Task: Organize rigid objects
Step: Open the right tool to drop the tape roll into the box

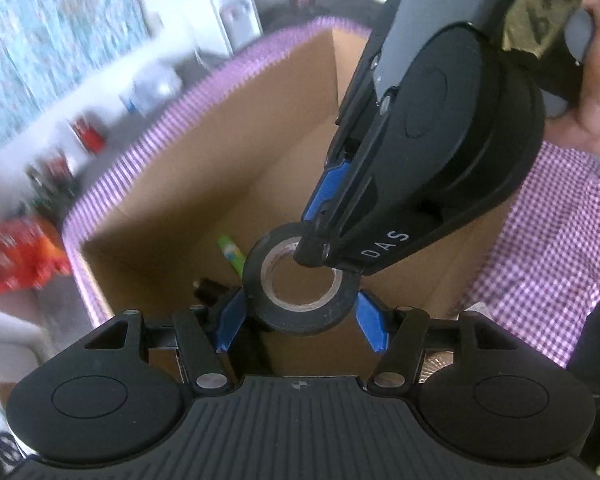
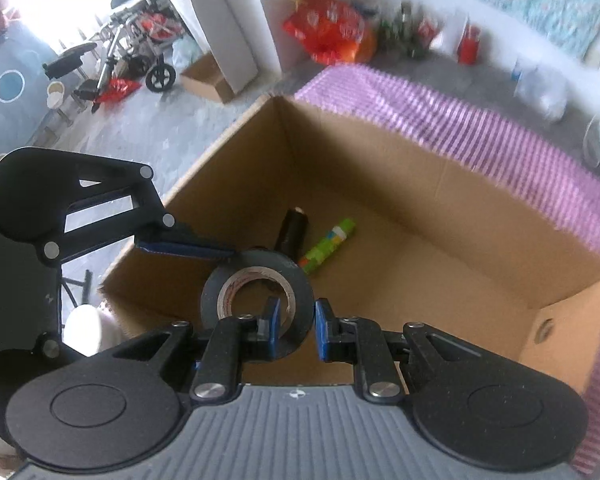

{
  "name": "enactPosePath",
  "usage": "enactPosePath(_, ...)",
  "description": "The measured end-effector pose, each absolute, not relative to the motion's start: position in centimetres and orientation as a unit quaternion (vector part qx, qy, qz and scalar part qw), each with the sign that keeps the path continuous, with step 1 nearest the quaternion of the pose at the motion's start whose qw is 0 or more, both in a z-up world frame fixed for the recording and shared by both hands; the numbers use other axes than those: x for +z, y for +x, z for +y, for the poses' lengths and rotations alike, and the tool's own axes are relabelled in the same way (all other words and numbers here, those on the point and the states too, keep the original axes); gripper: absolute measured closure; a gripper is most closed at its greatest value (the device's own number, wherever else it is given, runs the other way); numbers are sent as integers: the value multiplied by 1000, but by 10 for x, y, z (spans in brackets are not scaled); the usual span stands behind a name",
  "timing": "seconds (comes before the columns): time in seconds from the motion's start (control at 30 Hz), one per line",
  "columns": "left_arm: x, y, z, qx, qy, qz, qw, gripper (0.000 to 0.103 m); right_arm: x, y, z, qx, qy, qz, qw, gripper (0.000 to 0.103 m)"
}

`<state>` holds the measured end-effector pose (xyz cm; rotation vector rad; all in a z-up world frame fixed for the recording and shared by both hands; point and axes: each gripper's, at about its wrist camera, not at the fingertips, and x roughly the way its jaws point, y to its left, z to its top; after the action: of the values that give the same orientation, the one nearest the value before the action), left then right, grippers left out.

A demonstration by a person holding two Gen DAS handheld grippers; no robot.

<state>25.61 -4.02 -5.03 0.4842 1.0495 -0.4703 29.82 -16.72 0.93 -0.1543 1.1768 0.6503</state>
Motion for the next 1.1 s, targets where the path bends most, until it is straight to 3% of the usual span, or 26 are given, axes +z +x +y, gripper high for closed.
enactPosePath(0.23, -69, 282, -33, -240, 188, 546, 780, 42, -34, 317, -165, 300, -62, 594, 744, 84)
enactPosePath(0.6, -55, 275, -25, -233, 195, 532, 790, 41, -41, 313, -163, 304, -58, 603, 736, 83)
enactPosePath(0.87, -8, 232, -13, -221, 183, 457, 842, 18, 26, 272, -202, 297, -9, 524, 798, 82)
enactPosePath(0.97, 10, 204, -7, -223, 172, 420, 863, 5, 57, 243, -222, 285, 5, 480, 830, 75)
enactPosePath(1.1, 23, 169, -2, -231, 161, 402, 871, 1, 84, 195, -251, 261, 25, 427, 866, 34)
